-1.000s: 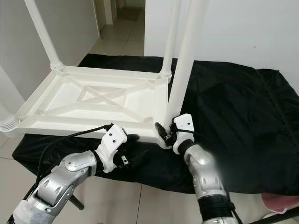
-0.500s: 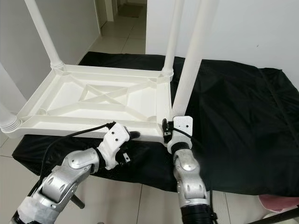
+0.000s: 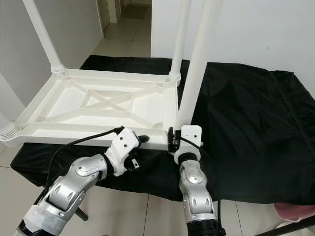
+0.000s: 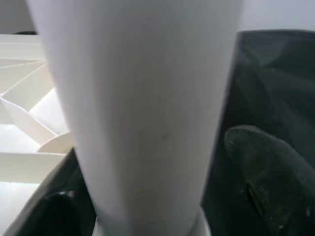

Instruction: Building children table

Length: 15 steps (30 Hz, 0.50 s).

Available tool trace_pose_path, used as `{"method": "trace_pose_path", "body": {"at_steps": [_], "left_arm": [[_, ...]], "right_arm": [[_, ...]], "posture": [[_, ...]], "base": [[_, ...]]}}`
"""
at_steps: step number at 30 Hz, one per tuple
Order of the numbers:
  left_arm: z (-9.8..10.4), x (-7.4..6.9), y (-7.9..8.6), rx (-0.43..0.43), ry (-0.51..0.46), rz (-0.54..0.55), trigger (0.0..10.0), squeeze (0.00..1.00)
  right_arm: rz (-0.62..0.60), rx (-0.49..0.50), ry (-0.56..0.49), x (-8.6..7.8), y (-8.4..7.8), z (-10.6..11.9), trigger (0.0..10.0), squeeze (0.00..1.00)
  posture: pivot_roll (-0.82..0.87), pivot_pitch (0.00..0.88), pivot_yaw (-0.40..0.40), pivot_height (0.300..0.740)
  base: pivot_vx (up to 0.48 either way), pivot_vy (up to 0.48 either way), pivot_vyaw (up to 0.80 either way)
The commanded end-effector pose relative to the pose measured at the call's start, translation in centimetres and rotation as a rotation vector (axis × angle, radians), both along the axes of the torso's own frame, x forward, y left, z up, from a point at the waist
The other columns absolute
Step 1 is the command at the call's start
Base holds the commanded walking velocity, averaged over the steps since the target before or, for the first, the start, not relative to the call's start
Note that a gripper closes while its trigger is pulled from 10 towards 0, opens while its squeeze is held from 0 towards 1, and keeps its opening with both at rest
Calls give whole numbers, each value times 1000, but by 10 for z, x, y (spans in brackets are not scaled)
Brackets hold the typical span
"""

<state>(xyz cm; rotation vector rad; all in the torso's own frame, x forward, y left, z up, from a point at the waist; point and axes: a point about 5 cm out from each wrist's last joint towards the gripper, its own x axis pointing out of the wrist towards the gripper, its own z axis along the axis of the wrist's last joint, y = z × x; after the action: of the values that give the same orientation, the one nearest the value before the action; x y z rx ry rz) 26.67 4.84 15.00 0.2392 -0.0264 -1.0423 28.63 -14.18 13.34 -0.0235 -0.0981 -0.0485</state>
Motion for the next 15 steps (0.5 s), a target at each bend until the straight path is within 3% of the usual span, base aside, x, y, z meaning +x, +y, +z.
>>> {"method": "trace_pose_path", "body": {"at_steps": [1, 3, 6, 9, 11, 13, 15], "left_arm": [[5, 5, 3, -21, -23, 78, 10000, 0], [4, 3, 5, -33, -13, 77, 10000, 0], [3, 2, 5, -36, -10, 77, 10000, 0], [3, 5, 17, -35, 4, 113, 10000, 0], [3, 5, 17, -35, 4, 113, 10000, 0], [4, 9, 35, -3, -5, 132, 10000, 0], [5, 10, 40, 9, -10, 135, 10000, 0]], "right_arm": [[10, -24, -39, -11, -8, 3, 10000, 0], [30, -8, -65, -23, -12, 4, 10000, 0], [36, -3, -72, -26, -12, 4, 10000, 0], [89, 2, -77, -46, -9, 2, 10000, 0], [89, 2, -77, -46, -9, 2, 10000, 0], [152, -19, -80, -62, -6, 2, 10000, 0], [173, -21, -75, -65, -6, 1, 10000, 0]], "posture": [[-64, 43, -8, 740], [-64, 43, -8, 740], [-64, 43, -8, 740], [-73, 63, 5, 740], [-73, 63, 5, 740], [-69, 80, 11, 740], [-67, 82, 11, 740]], "base": [[0, 0, 0], [0, 0, 0], [0, 0, 0], [0, 0, 0], [0, 0, 0], [0, 0, 0], [0, 0, 0]]}}
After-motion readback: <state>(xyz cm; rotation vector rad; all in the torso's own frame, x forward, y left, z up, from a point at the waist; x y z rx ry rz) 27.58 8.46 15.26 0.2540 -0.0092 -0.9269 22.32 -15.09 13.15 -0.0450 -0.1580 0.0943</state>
